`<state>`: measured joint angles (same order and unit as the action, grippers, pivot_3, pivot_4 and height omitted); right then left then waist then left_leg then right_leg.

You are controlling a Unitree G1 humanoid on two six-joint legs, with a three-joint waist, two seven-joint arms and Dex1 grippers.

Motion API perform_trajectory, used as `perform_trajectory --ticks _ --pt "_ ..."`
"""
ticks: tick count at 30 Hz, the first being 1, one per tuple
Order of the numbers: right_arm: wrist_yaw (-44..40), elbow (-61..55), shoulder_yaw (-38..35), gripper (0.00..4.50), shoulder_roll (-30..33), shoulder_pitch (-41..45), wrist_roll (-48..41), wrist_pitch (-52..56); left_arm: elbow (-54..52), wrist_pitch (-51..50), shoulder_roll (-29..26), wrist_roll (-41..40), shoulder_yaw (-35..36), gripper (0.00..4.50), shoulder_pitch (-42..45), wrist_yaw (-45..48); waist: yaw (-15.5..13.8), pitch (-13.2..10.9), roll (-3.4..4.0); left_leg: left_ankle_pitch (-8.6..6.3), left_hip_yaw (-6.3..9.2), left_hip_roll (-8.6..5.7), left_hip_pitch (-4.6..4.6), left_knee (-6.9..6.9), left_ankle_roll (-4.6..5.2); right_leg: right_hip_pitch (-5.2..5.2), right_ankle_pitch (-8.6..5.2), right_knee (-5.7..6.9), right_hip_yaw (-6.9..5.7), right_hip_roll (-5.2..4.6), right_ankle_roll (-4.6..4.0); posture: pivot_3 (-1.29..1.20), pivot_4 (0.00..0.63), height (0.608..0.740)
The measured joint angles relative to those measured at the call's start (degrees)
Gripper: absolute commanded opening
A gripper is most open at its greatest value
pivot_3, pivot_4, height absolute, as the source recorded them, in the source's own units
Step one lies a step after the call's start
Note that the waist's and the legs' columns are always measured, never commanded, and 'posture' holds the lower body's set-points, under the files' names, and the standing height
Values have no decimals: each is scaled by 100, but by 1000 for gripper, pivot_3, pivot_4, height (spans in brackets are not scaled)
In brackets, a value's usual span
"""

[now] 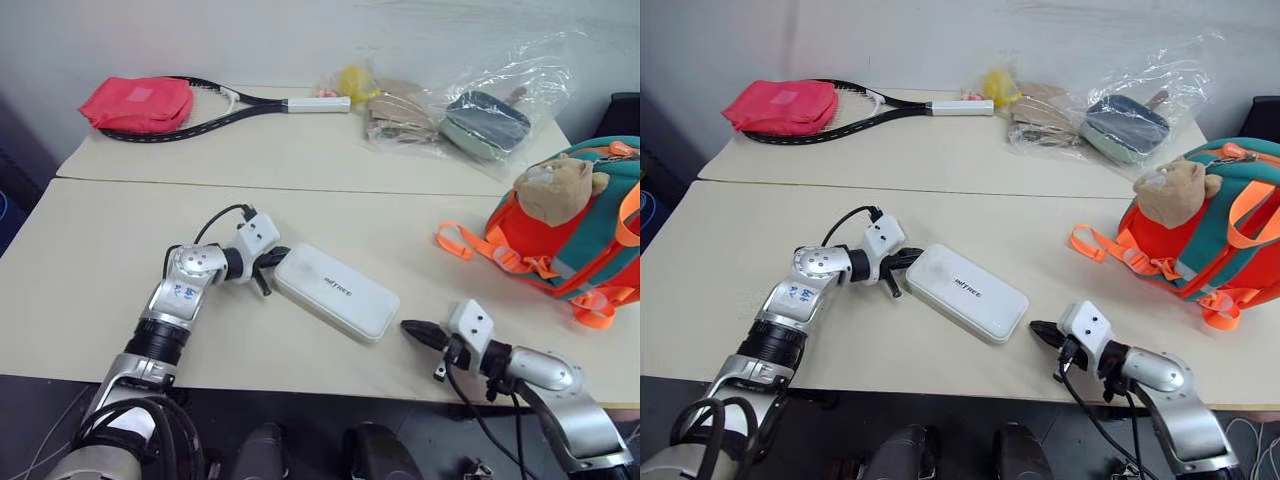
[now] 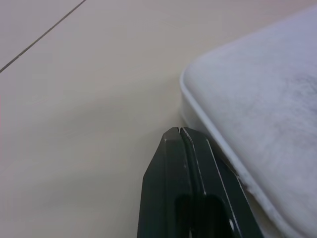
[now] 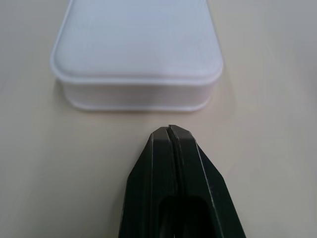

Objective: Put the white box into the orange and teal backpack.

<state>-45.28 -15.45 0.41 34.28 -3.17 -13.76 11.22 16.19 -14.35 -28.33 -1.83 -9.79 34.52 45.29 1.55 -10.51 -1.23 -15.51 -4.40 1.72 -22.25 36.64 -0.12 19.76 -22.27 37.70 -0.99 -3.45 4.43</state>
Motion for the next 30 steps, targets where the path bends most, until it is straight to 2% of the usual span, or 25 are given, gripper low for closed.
perform_trajectory --ticks 6,12,17,20,22,28,29,30 --pt "-90 332 2 0 129 376 157 -3 -640 -224 -241 -29 52 29 -443 243 -8 0 0 -5 1 -4 0 10 9 -7 0 0 0 -5 0 0 150 740" --pt "-307 1237 -90 0 318 1354 214 -107 -1682 -803 -333 -166 88 29 -1067 338 1 0 1 -11 2 0 -3 20 13 -7 0 0 -1 -3 0 0 150 740" --pt "-462 1708 -48 0 325 1652 343 -300 -2357 -1087 -445 -390 209 29 -1547 320 3 -1 1 -14 3 1 -6 21 17 -7 0 -2 -1 -3 0 0 150 740" --pt "-582 1883 -21 0 472 1632 434 -389 -2477 -1390 -808 -513 493 564 -1768 340 9 -1 2 -15 3 1 -5 21 19 -8 0 -2 -1 -4 0 0 150 740" --pt "-654 2004 -29 0 574 1618 448 -464 -2497 -1901 -976 -822 899 1145 -1894 355 25 -1 2 -18 3 3 -2 20 25 -9 0 -2 -1 -4 -1 0 150 740" --pt "-781 2236 -80 0 709 1613 472 -758 -2188 -5607 -1029 -2723 2264 2999 -1488 479 15 -2 2 -20 13 1 -2 25 27 -14 -1 1 -8 -5 0 0 150 740" --pt "-793 2266 -81 0 714 1618 476 -794 -2131 -6067 -1050 -2882 2300 3198 -1346 469 10 -2 2 -17 15 0 -2 28 18 -17 -1 -1 -8 -5 0 0 150 740" --pt "-800 2293 -84 0 721 1622 479 -824 -1987 -6361 -1032 -2969 2314 3198 -1167 447 -1 -2 2 -17 19 -2 -2 32 18 -21 -1 0 -10 -5 0 0 150 740"
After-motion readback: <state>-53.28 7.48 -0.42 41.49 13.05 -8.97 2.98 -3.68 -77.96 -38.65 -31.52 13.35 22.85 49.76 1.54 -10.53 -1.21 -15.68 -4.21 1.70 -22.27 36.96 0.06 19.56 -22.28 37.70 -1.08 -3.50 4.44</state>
